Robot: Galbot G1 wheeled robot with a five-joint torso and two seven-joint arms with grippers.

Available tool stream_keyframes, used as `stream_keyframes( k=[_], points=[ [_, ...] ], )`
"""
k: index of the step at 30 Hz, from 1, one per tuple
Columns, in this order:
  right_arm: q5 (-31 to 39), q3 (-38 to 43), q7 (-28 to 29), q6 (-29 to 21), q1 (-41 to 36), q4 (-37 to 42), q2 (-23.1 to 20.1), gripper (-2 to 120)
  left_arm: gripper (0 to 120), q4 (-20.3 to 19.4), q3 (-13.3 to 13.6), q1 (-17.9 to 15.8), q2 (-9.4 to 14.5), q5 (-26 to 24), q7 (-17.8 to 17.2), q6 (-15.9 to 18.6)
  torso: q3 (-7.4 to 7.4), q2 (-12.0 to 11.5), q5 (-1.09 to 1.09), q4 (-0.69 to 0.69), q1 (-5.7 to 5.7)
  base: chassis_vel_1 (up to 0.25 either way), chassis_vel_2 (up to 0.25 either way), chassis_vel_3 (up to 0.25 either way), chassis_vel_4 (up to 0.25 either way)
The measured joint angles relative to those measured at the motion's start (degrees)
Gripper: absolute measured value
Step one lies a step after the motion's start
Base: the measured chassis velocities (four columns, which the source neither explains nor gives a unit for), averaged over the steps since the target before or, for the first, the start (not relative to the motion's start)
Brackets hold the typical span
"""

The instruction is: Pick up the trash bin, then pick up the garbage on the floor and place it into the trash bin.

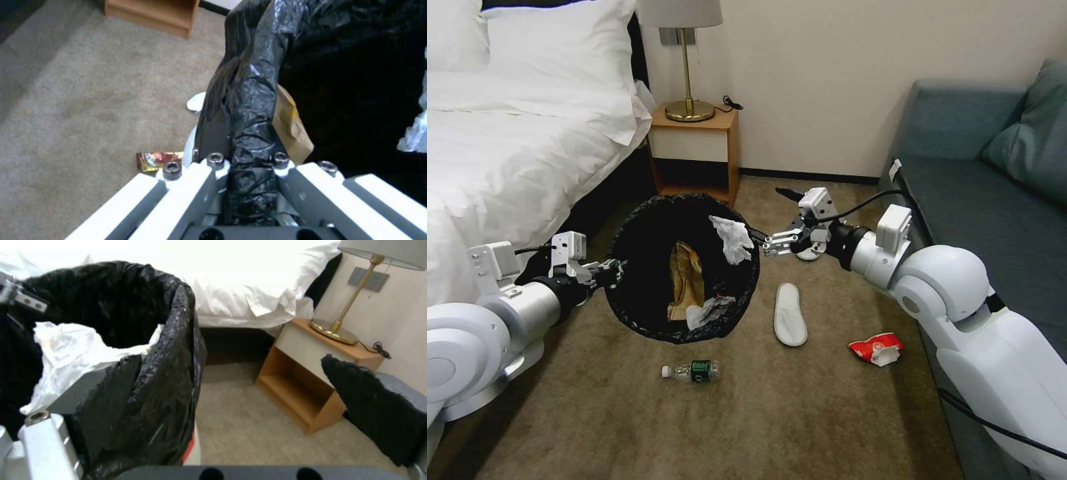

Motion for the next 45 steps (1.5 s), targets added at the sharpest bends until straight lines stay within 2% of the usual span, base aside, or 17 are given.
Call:
stream_keyframes(
  k=[25,31,37,45],
  points=[
    [0.51,1.94,0.36,1.29,3.53,0.49,-0.65,100,3,2.15,0.19,-0.64,-0.33,1.53,1.72,0.00,0.00,0.00,0.00,0.00,0.00,0.000,0.000,0.000,0.000],
    [4.25,2.20,4.07,0.94,4.72,1.42,-0.24,100,3,2.48,0.40,-0.79,-0.46,1.66,1.88,0.00,0.00,0.00,0.00,0.00,0.00,0.000,0.000,0.000,0.000],
    [11.86,3.66,7.24,-0.46,4.57,2.26,-0.59,100,3,4.13,0.17,-1.25,-0.66,2.08,1.96,0.00,0.00,0.00,-0.01,0.01,0.00,0.000,0.000,0.000,0.000],
    [14.68,4.36,6.89,1.21,-1.24,2.34,-2.57,100,3,8.02,-0.33,-5.10,-1.71,3.33,2.78,0.00,0.00,0.00,0.00,0.00,0.00,0.000,0.000,0.000,0.000]
  ],
)
